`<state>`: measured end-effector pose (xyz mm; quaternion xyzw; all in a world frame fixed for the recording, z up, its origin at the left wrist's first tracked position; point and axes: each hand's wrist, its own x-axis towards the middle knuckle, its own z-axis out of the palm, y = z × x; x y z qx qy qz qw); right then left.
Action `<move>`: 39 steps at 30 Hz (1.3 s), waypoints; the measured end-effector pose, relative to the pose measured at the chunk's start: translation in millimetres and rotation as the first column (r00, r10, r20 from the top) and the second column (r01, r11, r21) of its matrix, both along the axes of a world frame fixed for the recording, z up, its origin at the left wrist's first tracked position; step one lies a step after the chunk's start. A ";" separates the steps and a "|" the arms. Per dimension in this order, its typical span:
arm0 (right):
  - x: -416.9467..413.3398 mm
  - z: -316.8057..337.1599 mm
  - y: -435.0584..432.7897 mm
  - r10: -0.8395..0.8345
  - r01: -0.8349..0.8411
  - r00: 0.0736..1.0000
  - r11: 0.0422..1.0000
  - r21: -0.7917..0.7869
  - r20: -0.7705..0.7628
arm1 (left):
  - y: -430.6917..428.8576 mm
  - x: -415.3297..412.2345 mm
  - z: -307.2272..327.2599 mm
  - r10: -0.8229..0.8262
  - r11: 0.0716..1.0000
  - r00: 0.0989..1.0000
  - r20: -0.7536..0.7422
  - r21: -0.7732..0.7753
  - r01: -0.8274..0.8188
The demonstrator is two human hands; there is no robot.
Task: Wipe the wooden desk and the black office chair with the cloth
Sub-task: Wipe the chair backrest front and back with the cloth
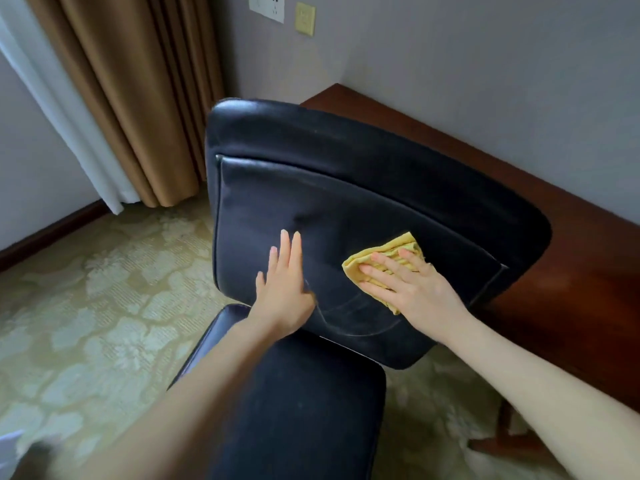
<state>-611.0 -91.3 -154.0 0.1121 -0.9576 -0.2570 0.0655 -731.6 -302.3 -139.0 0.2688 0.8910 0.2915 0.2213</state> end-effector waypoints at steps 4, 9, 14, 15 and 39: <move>50.0 24.9 41.3 0.090 -0.096 0.992 0.993 0.063 0.084 | 26.2 11.8 9.5 -0.049 0.998 0.998 -0.046 0.037 0.050; 52.1 76.9 74.5 0.110 -0.118 0.992 0.983 0.141 0.063 | 42.7 -2.8 15.9 -0.058 0.998 0.991 -0.119 0.024 0.061; 14.8 86.9 53.1 0.023 -0.019 0.999 0.997 0.078 -0.046 | 38.9 -9.5 10.5 -0.155 0.988 0.976 -0.154 -0.025 0.153; 5.7 83.4 45.8 -0.001 0.004 0.998 0.999 0.052 -0.069 | 38.4 -10.7 10.4 -0.170 0.985 0.974 -0.150 -0.025 0.168; 7.2 7.1 80.3 0.552 -0.609 0.756 0.790 0.067 0.352 | 76.6 3.1 -15.0 0.085 0.973 0.929 -0.360 -0.171 -0.155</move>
